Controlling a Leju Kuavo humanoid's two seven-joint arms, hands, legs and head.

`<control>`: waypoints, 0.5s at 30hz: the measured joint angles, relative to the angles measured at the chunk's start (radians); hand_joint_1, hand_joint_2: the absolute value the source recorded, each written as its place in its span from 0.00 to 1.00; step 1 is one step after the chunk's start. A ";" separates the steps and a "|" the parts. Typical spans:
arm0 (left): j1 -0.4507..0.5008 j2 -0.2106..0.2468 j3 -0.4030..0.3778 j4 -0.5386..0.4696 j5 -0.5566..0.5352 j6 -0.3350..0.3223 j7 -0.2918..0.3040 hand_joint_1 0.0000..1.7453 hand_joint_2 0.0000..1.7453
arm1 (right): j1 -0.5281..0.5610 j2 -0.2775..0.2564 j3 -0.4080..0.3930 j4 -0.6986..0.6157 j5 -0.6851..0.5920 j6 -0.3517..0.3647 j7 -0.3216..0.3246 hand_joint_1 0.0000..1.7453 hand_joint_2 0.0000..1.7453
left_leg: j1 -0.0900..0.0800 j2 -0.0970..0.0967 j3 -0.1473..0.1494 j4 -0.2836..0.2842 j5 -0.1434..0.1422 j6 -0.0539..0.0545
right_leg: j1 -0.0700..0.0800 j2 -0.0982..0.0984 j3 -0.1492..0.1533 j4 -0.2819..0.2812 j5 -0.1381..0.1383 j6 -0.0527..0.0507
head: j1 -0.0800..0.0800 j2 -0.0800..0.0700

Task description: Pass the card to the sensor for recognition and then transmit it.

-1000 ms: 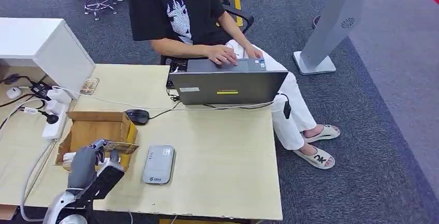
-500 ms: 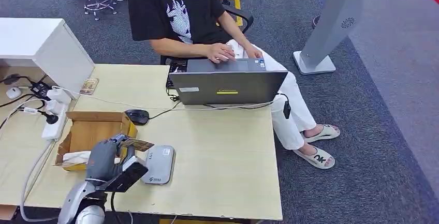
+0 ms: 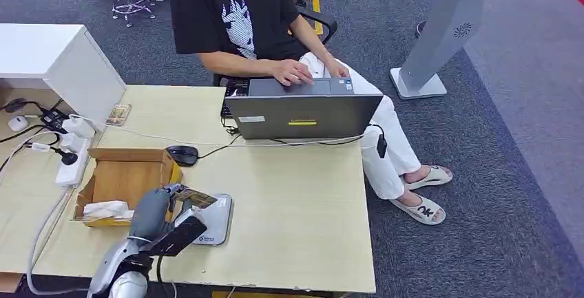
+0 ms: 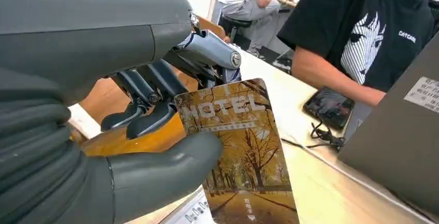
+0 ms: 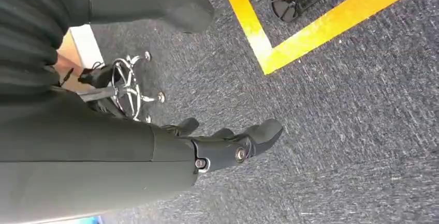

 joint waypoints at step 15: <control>0.001 0.039 0.000 0.111 0.078 -0.084 0.017 1.00 1.00 | -0.001 -0.007 -0.002 0.000 0.028 0.006 0.008 0.00 1.00 | 0.000 0.000 0.000 0.000 0.000 0.000 | 0.000 0.000 0.001 0.000 0.000 0.000 | 0.000 0.000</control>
